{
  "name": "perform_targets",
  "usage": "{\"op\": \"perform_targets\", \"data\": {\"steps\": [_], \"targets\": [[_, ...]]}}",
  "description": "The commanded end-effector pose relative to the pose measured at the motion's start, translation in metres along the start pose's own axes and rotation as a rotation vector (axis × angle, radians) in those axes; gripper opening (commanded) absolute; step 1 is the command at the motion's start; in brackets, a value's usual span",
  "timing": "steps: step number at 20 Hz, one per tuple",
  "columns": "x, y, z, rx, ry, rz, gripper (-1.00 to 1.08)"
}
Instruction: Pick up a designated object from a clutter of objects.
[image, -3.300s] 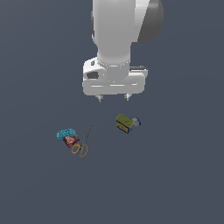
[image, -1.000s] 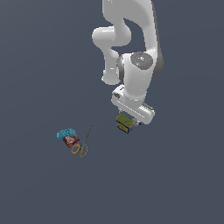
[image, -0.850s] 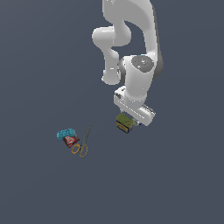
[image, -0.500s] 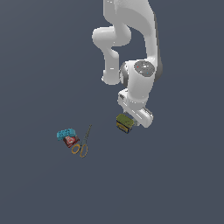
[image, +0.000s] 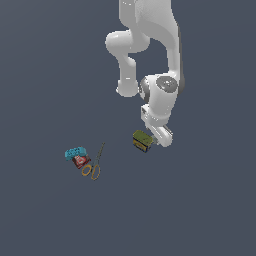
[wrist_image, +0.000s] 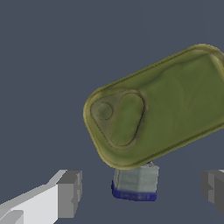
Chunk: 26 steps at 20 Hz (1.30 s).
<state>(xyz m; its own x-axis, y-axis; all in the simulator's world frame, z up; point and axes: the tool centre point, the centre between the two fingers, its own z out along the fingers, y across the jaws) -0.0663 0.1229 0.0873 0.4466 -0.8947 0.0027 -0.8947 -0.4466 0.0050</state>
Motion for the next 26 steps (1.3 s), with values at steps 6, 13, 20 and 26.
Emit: {"op": "perform_targets", "data": {"steps": [6, 13, 20, 26], "targets": [[-0.014, 0.007, 0.017, 0.003, -0.002, 0.111, 1.0], [-0.02, 0.011, 0.024, 0.005, -0.003, 0.158, 1.0], [-0.02, 0.011, 0.027, 0.004, -0.003, 0.159, 1.0], [-0.021, 0.012, 0.045, 0.004, -0.003, 0.161, 1.0]]}}
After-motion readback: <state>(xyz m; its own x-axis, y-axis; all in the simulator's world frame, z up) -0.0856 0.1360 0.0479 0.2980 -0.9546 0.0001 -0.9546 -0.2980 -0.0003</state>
